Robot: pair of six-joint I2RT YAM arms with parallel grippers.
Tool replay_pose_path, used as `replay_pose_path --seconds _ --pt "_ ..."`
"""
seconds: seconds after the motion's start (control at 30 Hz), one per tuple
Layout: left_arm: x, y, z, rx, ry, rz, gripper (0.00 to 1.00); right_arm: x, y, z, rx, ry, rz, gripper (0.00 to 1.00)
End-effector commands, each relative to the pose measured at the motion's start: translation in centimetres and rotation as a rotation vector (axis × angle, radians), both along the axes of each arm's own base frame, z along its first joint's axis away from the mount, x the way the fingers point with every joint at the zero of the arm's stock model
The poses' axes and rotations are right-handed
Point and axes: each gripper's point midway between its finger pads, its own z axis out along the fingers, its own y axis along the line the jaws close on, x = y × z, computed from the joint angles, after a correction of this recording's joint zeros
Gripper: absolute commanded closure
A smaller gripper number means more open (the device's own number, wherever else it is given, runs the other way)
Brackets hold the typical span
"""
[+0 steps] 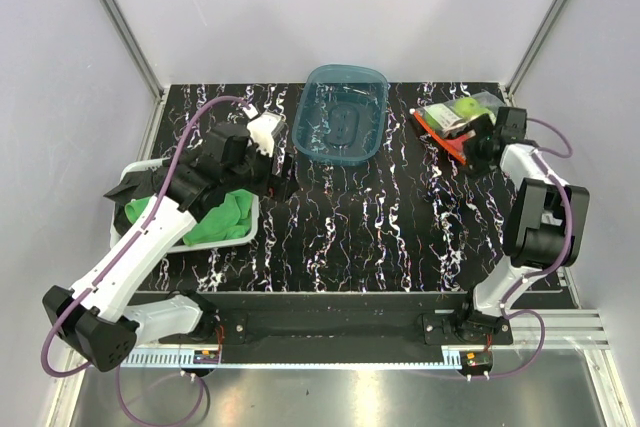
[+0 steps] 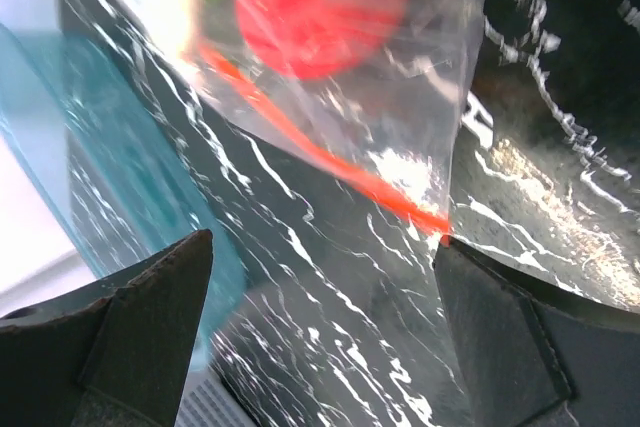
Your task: Open the zip-top bag and remove the fake food
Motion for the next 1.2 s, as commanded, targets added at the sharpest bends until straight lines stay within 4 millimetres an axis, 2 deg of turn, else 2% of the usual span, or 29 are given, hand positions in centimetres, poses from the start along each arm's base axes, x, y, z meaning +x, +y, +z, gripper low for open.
replay_pose_path --seconds 0.0,0.1,0.13,0.23,0.43,0.5,0.57,0.63,0.67,0.77,0.8,0.93,1.03,1.1,1.13,1.17 --pt "-0.6 -1.2 2.4 -0.071 -0.057 -0.051 0.01 0.5 1.0 -0.5 0.018 -0.058 0.081 0.0" --pt "-1.5 -1.4 2.4 -0.087 -0.055 -0.07 0.01 0.5 1.6 -1.6 0.097 -0.022 0.043 0.0" --pt "-1.6 -1.3 2.4 -0.088 -0.056 -0.067 0.01 0.6 1.3 -1.3 0.112 -0.03 -0.007 0.0" --pt "-1.6 -0.9 2.9 -0.09 -0.071 -0.051 0.01 1.5 0.2 -1.3 0.061 -0.103 -0.053 0.0" --pt "-2.4 -1.4 2.9 -0.123 -0.004 -0.049 0.01 3.1 -1.5 -1.2 -0.036 -0.126 0.023 0.02" --pt "-3.4 -1.9 2.8 -0.169 0.044 -0.062 0.01 3.1 -2.3 -1.2 -0.047 -0.127 0.013 0.1" --pt "-4.3 -2.3 2.6 -0.21 0.086 -0.07 0.01 2.8 -2.4 -1.5 -0.034 -0.122 0.016 0.23" --pt "-4.9 -2.6 2.8 -0.256 0.123 -0.054 0.02 2.8 -2.2 -1.2 -0.027 -0.141 0.026 0.32" --pt "-5.4 -2.7 2.8 -0.276 0.133 -0.058 0.03 2.5 -2.0 -1.5 -0.02 -0.138 0.031 0.44" --pt "-6.1 -2.6 3.3 -0.319 0.14 -0.046 0.04 2.2 -1.4 -1.6 0.0 -0.15 0.05 0.63" --pt "-6.2 -2.5 3.0 -0.324 0.149 -0.037 0.04 2.1 -1.1 -1.5 0.012 -0.156 0.062 0.75" --pt "-6.8 -2.2 2.3 -0.335 0.176 -0.013 0.04 1.1 -0.1 -1.5 0.042 -0.144 0.109 1.0" --pt "-7.2 -2.5 2.1 -0.364 0.205 -0.019 0.04 -0.7 1.2 -0.6 0.093 -0.111 0.143 1.0" --pt "-7.1 -2.8 1.8 -0.366 0.221 -0.023 0.04 -2.8 2.1 -0.6 0.127 -0.055 0.157 1.0" --pt "-6.7 -3.1 1.6 -0.364 0.226 -0.023 0.04 -4.6 2.7 0.0 0.143 -0.014 0.158 1.0" --pt "-6.6 -3.4 1.6 -0.367 0.234 -0.033 0.04 -6.2 3.2 -0.4 0.162 0.019 0.16 1.0"
